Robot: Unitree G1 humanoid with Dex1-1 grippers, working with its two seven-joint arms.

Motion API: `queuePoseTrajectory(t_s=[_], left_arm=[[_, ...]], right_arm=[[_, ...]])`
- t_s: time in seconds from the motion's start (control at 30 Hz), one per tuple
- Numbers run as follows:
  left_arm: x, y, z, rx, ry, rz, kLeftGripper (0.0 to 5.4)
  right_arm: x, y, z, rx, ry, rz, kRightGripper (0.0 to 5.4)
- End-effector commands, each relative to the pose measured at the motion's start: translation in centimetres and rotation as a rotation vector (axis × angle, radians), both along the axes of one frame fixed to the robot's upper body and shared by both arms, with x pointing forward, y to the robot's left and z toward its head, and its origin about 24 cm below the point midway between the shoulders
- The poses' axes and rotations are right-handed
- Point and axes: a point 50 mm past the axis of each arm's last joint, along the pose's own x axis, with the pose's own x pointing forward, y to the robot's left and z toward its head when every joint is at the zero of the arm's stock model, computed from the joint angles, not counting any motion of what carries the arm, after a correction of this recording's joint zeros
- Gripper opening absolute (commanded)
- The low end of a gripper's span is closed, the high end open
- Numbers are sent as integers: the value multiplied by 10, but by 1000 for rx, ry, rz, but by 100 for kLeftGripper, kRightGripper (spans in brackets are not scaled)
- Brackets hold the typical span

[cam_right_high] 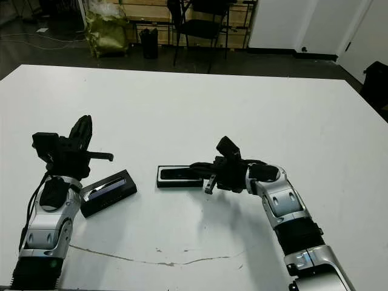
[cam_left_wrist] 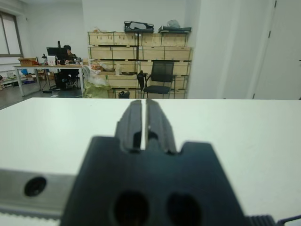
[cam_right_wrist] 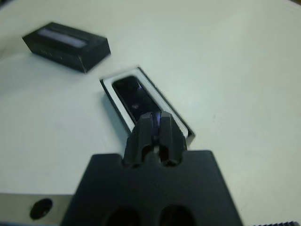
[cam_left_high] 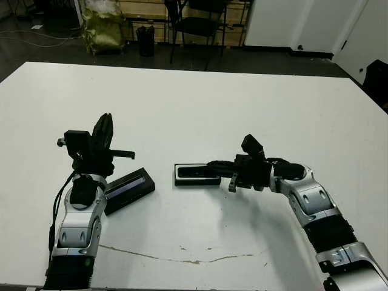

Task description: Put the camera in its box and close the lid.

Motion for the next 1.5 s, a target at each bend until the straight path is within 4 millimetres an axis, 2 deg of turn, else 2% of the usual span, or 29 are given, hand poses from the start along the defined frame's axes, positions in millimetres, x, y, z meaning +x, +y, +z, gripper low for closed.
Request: queuePoseTrajectory(t_s=[0.03,0.4,0.53,0.6,0.73,0.83,0.97,1.1,1.27,1.4,1.5], left_arm=[[-2,3,-7,5,44,14,0],[-2,4,-5,11,30,11,0],[-2,4,-6,5,24,6,0],[-2,4,-6,5,32,11,0],[-3,3,-5,2,22,6,0],[-4,3,-3,14,23,10,0],[-5,4,0,28,9,8,0],[-8,7,4,57,3,1,0],[-11,12,11,77,19,-3,0],[-14,17,15,101,29,-7,0],[-17,22,18,125,26,-11,0]], right_arm=[[-1,-11,-11,-76,51,-22,2],[0,-29,-30,-185,92,-33,2],[1,-31,-32,-144,75,-56,2],[4,-29,-19,-63,40,-92,2],[9,-28,17,274,12,-130,2],[14,-35,37,470,-8,-167,2],[17,-48,60,553,-122,-263,2],[16,-65,74,527,-186,-380,2],[14,-81,61,415,-219,-537,2],[7,-82,51,290,-276,-680,2],[-2,-75,54,224,-310,-756,2]])
